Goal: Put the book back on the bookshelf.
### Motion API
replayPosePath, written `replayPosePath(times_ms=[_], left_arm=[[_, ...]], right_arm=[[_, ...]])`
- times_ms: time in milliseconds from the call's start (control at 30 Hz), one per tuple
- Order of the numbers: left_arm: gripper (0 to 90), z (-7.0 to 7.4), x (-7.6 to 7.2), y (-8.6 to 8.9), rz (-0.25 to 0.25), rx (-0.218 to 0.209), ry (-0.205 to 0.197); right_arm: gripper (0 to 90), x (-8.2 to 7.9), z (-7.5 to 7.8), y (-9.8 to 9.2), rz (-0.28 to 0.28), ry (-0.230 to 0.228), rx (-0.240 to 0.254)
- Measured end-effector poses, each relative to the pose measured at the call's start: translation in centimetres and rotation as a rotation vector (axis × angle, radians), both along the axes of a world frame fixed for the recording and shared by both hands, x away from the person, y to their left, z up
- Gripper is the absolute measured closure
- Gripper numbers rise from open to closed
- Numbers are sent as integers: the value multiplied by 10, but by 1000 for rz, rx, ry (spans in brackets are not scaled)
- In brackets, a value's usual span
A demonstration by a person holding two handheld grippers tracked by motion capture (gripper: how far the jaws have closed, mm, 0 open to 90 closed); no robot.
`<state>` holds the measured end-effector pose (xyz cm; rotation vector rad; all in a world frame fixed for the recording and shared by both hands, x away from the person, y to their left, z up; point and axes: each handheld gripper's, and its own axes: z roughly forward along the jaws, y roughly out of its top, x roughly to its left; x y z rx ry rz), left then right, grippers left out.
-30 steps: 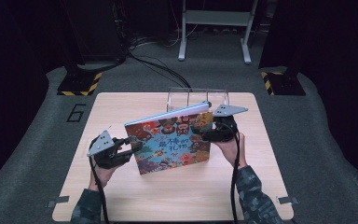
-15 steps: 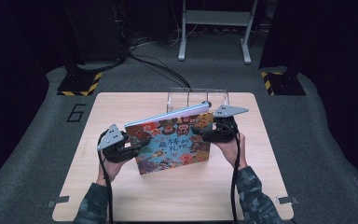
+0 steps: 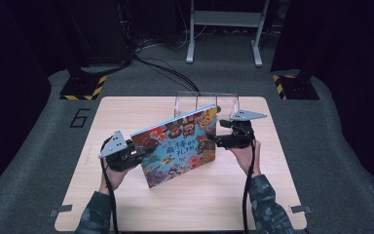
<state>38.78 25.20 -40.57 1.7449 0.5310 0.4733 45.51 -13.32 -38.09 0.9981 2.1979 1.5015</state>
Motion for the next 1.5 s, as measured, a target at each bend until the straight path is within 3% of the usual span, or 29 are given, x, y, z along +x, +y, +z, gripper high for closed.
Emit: replayPosePath(times_ms=[67, 100, 167, 333, 367, 400, 433, 567, 600, 700, 900, 967, 1133, 1333, 1500], left_arm=[[716, -2, -1, 0, -13, 9, -4], [712, -2, -2, -1, -19, 37, -13], [706, -2, -2, -2, -16, 44, -13], [707, 2, -4, -6, -53, 89, -61], [709, 7, -7, -10, -78, 127, -88], [711, 7, -7, -10, -78, 127, -88], [714, 11, -8, -13, -106, 156, -103], [722, 16, -7, -16, -128, 182, -99], [722, 16, -7, -16, -128, 182, -99], [732, 17, -4, -13, -130, 157, -50], [726, 16, -3, -13, -127, 150, -32], [709, 16, -4, -13, -96, 164, -39], [664, 15, -1, -9, -93, 114, 3], [645, 16, 1, -11, -141, 114, 9], [636, 15, 3, -15, -138, 104, 1]], right_arm=[[147, 5, -7, -3, -23, 31, 16], [144, 7, -9, -2, -29, 33, 15], [141, 9, -12, -1, -28, 39, 12], [135, 19, -21, 8, -9, 80, 15], [134, 21, -23, 11, -2, 87, 18], [131, 23, -23, 12, -2, 84, 16], [128, 24, -24, 12, 3, 84, 19], [149, 25, -24, 12, 44, 86, 50], [170, 25, -24, 11, 50, 84, 53], [205, 23, -23, 12, 49, 75, 36], [244, 21, -23, 12, 38, 54, 21], [268, 19, -24, 11, 34, 43, 14], [295, 16, -25, 12, 30, 40, 9], [297, 14, -25, 12, 23, 31, 14], [317, 11, -25, 11, 29, 31, 16]])
